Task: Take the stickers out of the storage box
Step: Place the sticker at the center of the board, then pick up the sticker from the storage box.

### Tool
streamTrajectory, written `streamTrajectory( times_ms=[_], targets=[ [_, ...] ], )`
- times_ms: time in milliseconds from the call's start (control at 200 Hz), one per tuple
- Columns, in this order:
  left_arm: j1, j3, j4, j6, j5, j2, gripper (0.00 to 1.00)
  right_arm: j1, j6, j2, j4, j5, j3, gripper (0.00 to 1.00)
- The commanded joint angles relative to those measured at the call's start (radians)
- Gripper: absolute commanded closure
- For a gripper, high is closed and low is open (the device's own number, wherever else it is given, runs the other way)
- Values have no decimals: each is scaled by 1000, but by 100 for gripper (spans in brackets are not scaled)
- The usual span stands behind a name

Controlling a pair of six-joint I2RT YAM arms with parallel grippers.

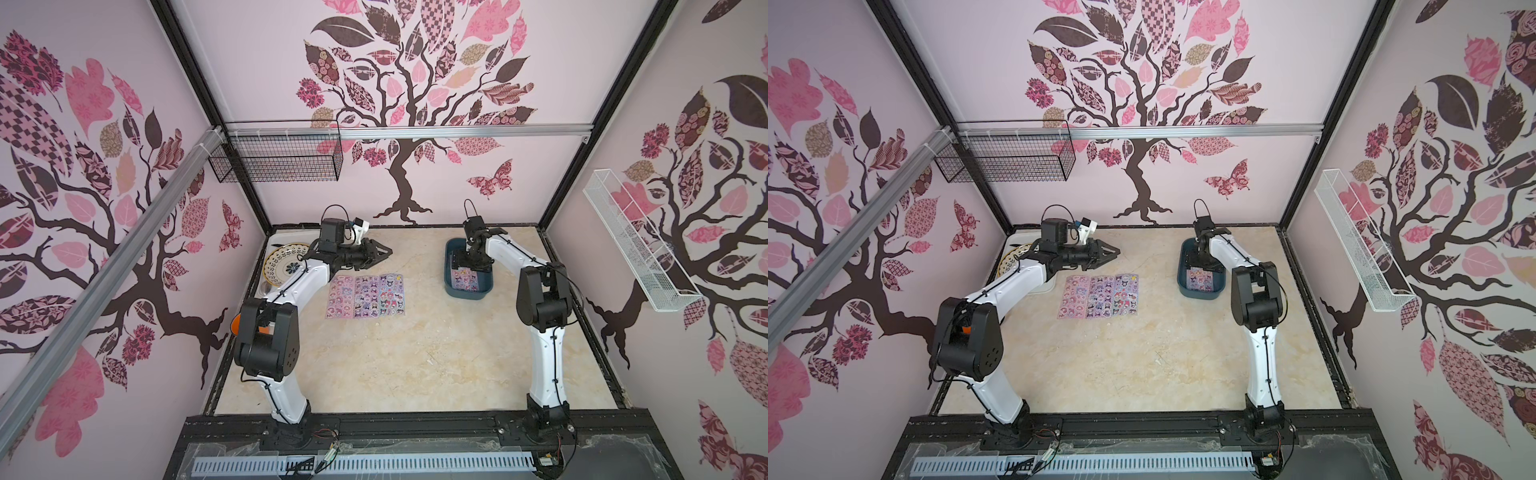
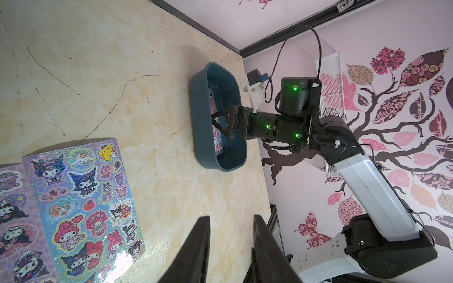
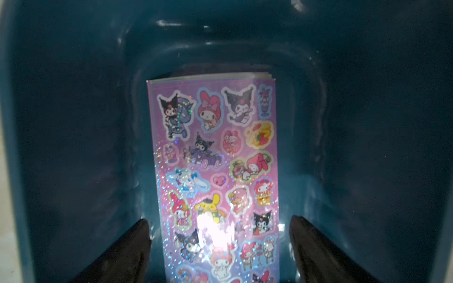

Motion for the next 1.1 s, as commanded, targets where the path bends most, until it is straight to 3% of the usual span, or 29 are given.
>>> streamTrajectory(
  times_ms=[0,280,310,485,605,940,1010,1095],
  targets=[
    [2,11,14,8,13,3,65,-3,-17,46,-47,17,59,7],
    [3,11,15,7,15,8,65,-3,-23,115,-78,38,126,6],
    [2,12,14,8,15,8,65,-3,-24,118,-82,44,129,1],
    [2,13,14,9,18,10,65,-2,-27,126,-83,41,127,3],
    [3,13,14,7,18,13,65,-3,-27,128,-80,33,118,9],
    [2,13,15,3,19,20,65,-4,-21,102,-47,-6,80,40],
    [1,13,18,4,20,22,65,-5,-22,102,-51,-13,86,39],
    [2,11,19,4,20,24,65,-5,-24,91,-43,-19,85,23]
  ],
)
